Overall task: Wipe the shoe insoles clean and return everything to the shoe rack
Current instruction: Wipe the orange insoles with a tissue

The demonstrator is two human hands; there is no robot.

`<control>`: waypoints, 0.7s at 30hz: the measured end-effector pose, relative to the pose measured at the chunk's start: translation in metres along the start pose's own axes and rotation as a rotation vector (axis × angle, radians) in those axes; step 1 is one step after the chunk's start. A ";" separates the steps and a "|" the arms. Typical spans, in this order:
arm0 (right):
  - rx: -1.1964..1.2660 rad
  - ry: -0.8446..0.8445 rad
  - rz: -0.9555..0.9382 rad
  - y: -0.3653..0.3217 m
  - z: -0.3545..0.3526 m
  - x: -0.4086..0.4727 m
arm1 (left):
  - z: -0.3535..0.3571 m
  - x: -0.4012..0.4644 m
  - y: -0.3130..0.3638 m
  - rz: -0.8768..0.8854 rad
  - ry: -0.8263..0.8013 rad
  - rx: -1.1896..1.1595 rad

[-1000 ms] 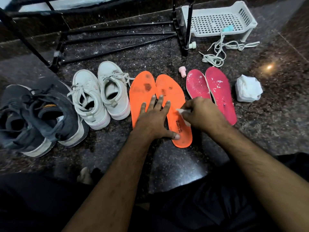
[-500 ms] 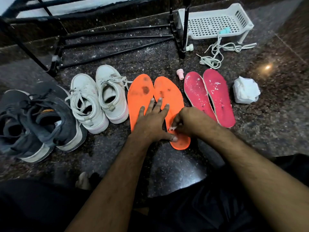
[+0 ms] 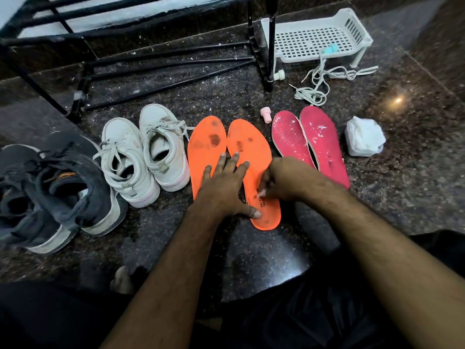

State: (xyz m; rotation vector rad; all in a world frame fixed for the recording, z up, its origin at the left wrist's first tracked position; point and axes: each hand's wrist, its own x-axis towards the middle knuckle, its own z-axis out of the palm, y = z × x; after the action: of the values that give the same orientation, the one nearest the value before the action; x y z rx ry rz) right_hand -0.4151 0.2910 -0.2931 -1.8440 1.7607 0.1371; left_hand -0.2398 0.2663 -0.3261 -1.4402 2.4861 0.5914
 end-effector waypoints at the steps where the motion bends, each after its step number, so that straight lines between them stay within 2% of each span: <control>1: 0.001 -0.062 -0.015 -0.001 -0.001 -0.005 | 0.000 0.000 0.000 0.002 0.001 0.001; 2: 0.035 -0.063 -0.012 0.000 -0.001 -0.010 | 0.000 0.001 0.000 0.004 0.000 -0.001; 3: 0.084 0.007 0.007 0.001 -0.002 -0.013 | 0.001 0.001 0.000 0.006 -0.001 -0.002; 5: 0.110 0.270 0.074 0.004 -0.002 -0.010 | 0.001 0.002 0.000 0.008 -0.009 0.002; 7: 0.145 0.395 0.092 0.003 0.002 -0.001 | 0.002 0.002 -0.001 0.013 -0.044 0.011; 13: 0.071 0.154 -0.121 -0.018 0.024 0.006 | 0.007 0.000 -0.005 0.028 -0.056 0.013; 21: 0.026 -0.315 -0.148 -0.012 0.014 -0.031 | 0.009 0.002 -0.006 0.024 -0.062 0.071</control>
State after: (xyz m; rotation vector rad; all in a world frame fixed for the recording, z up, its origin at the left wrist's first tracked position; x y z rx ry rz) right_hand -0.4035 0.3241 -0.2863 -1.8136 1.4010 0.3254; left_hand -0.2361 0.2661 -0.3363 -1.3476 2.4539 0.5376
